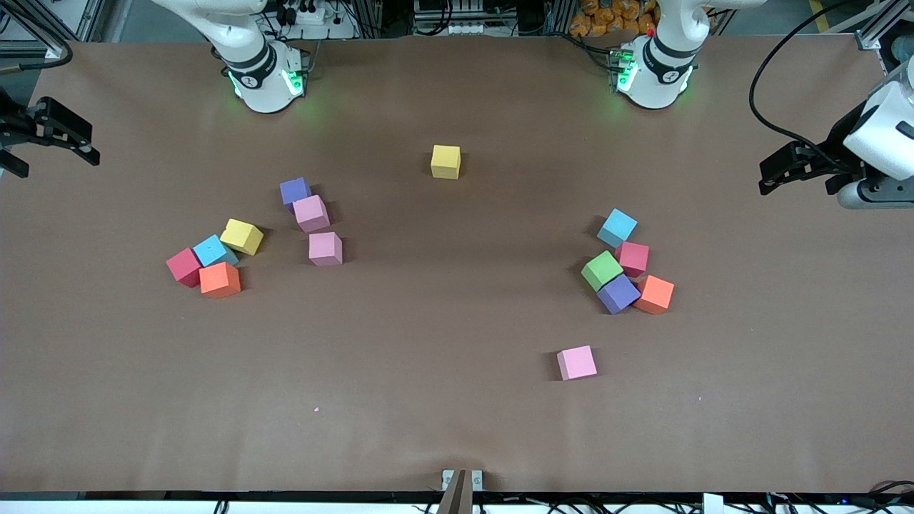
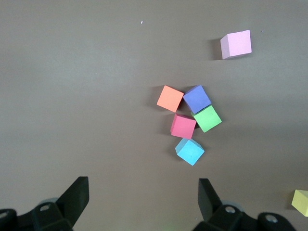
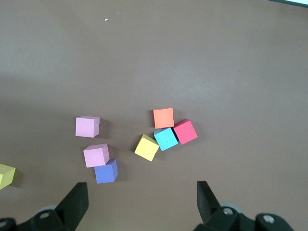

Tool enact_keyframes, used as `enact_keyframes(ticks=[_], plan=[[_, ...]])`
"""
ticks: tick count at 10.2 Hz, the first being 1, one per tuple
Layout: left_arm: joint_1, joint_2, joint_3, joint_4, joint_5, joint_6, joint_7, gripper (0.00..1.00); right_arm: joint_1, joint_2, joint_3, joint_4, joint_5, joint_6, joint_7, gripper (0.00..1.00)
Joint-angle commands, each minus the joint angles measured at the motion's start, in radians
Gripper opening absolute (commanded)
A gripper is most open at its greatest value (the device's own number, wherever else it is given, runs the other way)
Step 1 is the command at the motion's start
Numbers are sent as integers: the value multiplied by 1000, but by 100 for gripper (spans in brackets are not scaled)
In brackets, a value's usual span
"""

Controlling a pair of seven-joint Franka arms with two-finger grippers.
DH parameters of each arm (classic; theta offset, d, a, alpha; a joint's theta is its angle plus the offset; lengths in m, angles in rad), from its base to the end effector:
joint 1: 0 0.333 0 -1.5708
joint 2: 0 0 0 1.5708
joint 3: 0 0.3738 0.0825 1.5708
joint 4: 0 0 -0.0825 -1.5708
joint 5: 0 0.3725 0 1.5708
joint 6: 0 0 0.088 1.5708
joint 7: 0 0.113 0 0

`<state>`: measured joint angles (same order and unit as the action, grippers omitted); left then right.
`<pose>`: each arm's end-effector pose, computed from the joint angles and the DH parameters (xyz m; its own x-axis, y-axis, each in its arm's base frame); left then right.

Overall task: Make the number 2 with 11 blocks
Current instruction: 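Move the right gripper and the left gripper toward separate pink cubes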

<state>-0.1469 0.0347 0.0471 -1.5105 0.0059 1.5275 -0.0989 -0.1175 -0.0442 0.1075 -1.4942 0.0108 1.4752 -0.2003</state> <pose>0.5489 -0.0549 0.6812 0.9999 -0.0006 -0.0168 -0.0008 -1.0000 -0.0092 0.5167 -0.0021 0.7260 0.9814 0.1902 0.0256 0.1903 -0.9817 -0.0009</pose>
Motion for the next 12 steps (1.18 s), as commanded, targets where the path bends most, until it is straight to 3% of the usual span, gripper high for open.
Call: enact_keyframes(ticks=[1,4,7,10,12], plan=[[-10,-10,10,4,-6,-13,-2,100,-16,9,20,8,3,-15,69,100],[-22,39,7,1,-12,15,7,100,-14,9,17,-31,3,-4,78,100],[-105,183,11,6,-3,213,-14,100,-14,4,15,-70,1,-18,68,100],[-149,310,17,7,-7,403,-125,100,-14,-5,14,-222,38,127,68,100],[-151,416,14,24,-14,549,-186,100,30,0,18,-418,38,341,67,100]])
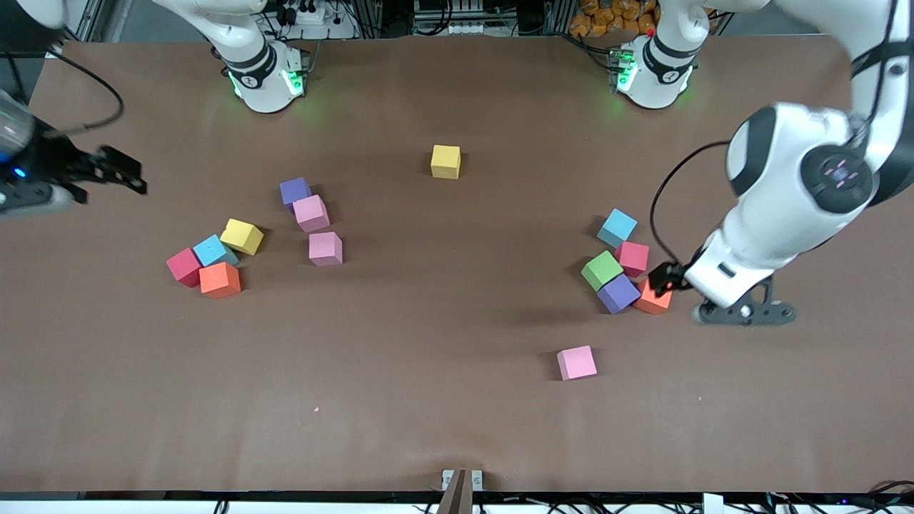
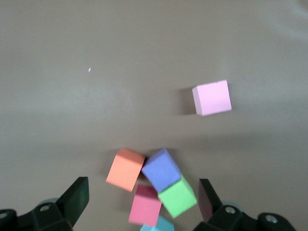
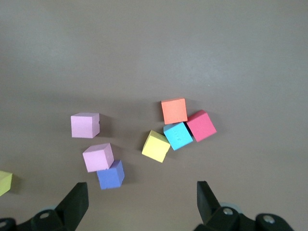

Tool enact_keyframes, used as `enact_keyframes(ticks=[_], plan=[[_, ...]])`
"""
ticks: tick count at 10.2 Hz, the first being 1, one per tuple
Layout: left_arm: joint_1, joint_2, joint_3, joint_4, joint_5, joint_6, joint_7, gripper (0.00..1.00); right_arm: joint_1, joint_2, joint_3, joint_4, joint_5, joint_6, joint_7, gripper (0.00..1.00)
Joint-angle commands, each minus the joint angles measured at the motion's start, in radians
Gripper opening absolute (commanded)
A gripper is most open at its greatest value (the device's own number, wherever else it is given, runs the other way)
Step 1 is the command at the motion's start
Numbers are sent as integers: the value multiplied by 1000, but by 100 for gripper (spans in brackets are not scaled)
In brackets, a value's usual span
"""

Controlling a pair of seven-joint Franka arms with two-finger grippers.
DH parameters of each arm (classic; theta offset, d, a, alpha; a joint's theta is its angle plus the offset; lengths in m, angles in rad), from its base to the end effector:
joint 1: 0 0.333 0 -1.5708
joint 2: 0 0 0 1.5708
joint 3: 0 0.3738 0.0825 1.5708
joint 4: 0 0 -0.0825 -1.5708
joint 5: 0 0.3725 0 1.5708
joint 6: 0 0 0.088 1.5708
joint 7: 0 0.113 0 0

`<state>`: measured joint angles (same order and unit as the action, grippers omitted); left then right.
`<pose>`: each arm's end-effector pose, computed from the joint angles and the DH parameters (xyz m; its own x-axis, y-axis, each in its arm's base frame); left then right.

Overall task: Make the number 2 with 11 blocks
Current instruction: 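Move the right gripper and the left gripper toward separate pink cubes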

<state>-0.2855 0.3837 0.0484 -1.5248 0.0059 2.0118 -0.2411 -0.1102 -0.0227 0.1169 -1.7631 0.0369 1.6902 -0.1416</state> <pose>0.6737 -0.1680 0.5001 0.9944 -0.0026 0.1061 -0.0028 -1.0000 0.0017 0.5373 0.0081 0.6097 0.9887 0.1432 -0.0451 0.1414 -0.9891 -0.0405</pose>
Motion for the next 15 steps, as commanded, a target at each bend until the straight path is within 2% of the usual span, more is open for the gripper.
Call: enact_keyframes(ticks=[1,2,3,7,9,12,14,15], plan=[[-33,128,11,78,-14,99,-125,100,46,-14,12,-265,12,261,16,100],[-43,170,11,100,-12,108,-173,100,81,-16,13,-360,12,395,28,100],[-44,203,10,116,-14,129,-182,100,114,-5,15,-410,12,467,45,100],[-73,311,5,158,-35,241,-323,100,311,98,30,-398,12,483,253,100],[-76,357,5,163,-111,294,-319,100,326,153,33,-395,12,563,255,100],[-86,427,2,207,-116,320,-308,100,327,213,33,-412,12,629,255,100],[-87,471,-10,250,-118,321,-308,100,328,271,36,-468,12,782,263,100],[-87,486,-12,264,-118,321,-308,100,337,291,36,-481,12,813,264,100]])
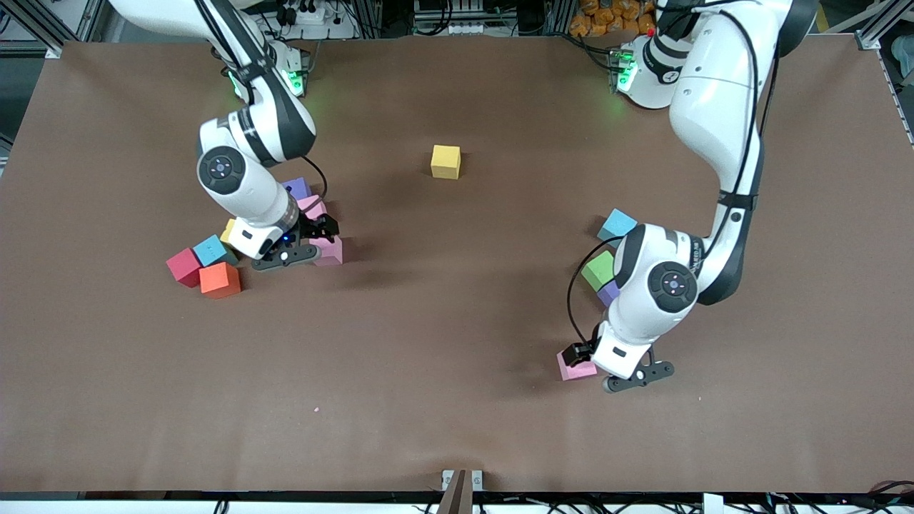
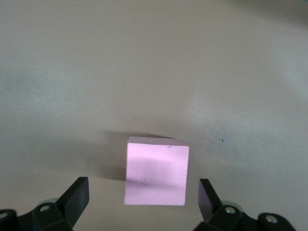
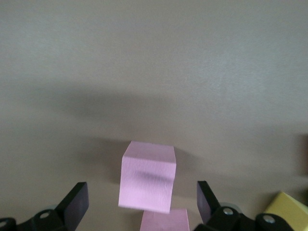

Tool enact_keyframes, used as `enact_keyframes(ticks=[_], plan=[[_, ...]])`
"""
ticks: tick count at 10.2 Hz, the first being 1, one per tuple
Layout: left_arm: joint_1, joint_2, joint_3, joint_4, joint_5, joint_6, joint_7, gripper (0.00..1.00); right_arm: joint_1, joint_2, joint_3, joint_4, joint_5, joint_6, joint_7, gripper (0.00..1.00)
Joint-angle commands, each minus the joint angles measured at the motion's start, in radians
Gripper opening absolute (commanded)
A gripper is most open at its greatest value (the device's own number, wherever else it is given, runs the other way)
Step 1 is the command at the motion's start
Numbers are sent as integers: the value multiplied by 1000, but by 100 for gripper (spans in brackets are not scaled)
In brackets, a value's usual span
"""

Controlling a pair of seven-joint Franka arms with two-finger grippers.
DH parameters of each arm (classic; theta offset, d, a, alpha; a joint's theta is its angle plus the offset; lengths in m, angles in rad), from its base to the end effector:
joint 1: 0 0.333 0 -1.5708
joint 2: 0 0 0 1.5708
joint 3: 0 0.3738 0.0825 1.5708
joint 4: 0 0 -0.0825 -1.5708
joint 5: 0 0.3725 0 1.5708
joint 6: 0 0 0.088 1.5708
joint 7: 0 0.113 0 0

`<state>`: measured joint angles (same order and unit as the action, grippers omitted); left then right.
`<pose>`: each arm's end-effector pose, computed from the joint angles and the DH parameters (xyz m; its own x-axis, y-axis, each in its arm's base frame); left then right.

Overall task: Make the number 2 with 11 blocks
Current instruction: 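Lower both grippers and grasp a pink cube in each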

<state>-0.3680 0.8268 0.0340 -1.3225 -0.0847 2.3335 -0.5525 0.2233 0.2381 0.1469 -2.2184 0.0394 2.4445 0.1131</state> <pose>0.7480 -0.2697 0.2961 0.9562 0.2616 0.1315 0.2442 -0.9603 0.1350 0.5177 0.1989 0.3279 0.9750 0.2215 -0.0176 0.2201 -0.9738 -0.0579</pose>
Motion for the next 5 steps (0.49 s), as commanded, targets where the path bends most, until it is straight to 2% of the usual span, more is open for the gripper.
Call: enact_keyframes(ticks=[1,3,5], plan=[[-5,55,0,77,-27,0,3,100,4,36,7,-41,10,68,17,100],[-5,72,-11,89,-27,0,22,100,4,38,7,-105,10,155,22,100],[-5,89,-11,91,-27,12,29,100,2,38,8,-118,10,172,52,100]])
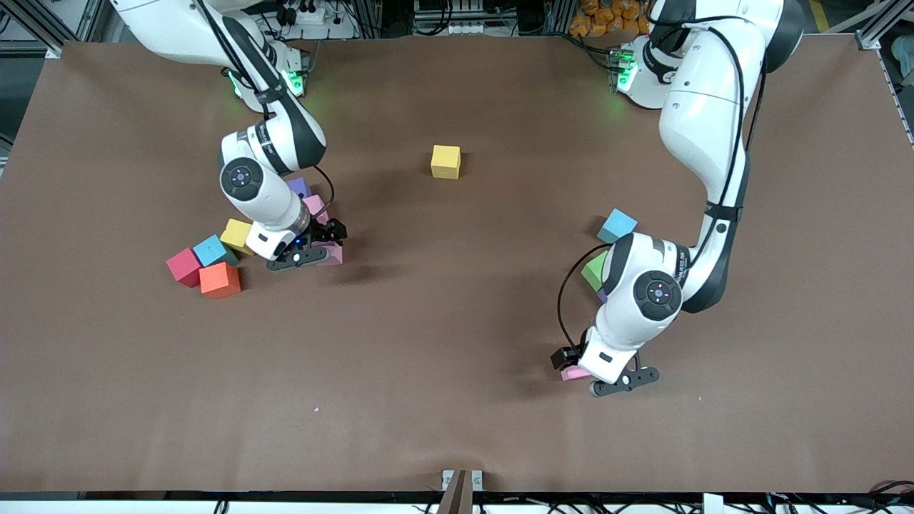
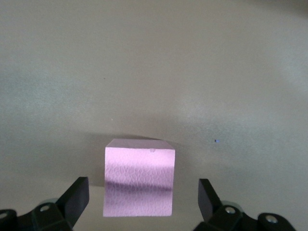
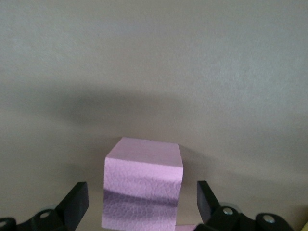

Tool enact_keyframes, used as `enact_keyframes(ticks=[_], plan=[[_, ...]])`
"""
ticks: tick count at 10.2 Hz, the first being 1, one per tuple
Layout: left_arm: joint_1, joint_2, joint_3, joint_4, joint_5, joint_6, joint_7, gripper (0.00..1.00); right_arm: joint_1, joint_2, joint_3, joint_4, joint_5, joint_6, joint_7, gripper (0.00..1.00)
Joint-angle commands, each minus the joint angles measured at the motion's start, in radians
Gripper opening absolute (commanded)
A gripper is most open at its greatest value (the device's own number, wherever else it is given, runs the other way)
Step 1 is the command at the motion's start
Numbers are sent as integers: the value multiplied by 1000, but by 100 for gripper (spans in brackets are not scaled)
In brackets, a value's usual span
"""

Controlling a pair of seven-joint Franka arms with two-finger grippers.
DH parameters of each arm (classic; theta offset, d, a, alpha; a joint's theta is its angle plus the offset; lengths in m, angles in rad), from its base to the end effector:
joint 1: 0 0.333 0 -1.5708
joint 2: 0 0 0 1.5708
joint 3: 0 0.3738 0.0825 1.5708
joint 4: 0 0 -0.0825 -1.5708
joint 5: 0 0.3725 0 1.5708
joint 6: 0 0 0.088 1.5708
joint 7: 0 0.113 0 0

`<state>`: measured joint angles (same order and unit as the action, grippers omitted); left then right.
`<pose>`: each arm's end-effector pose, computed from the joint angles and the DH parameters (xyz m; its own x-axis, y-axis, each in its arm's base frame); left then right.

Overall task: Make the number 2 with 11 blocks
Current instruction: 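Lower both grippers and grasp a pink cube in each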

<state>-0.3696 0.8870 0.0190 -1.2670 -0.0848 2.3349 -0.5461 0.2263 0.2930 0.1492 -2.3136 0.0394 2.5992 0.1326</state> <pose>0.7539 -0.2827 0.2737 0.9617 0.2447 0.1237 0.2271 -0.9637 0.1407 0.4985 0.1948 0.2767 0.9793 0.2019 -0.0144 0.2007 -0.9777 -0.0617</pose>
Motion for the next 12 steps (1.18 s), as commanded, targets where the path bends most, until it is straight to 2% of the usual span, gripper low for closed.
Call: enact_keyframes(ticks=[1,5,7,8,10,12], plan=[[-3,33,6,35,-27,12,24,100,1,-15,15,-23,10,27,39,100],[-3,64,10,34,-26,21,49,100,1,52,18,-32,7,128,36,100],[-3,64,7,31,-27,26,41,67,-1,52,18,-32,7,127,38,100],[-3,56,7,26,-27,23,37,50,-2,52,18,-32,7,127,38,93],[-6,26,7,8,-27,-17,40,36,-8,49,18,-30,7,125,33,88],[-35,-47,7,-33,-12,-159,46,37,-19,25,18,-30,7,107,30,72]])
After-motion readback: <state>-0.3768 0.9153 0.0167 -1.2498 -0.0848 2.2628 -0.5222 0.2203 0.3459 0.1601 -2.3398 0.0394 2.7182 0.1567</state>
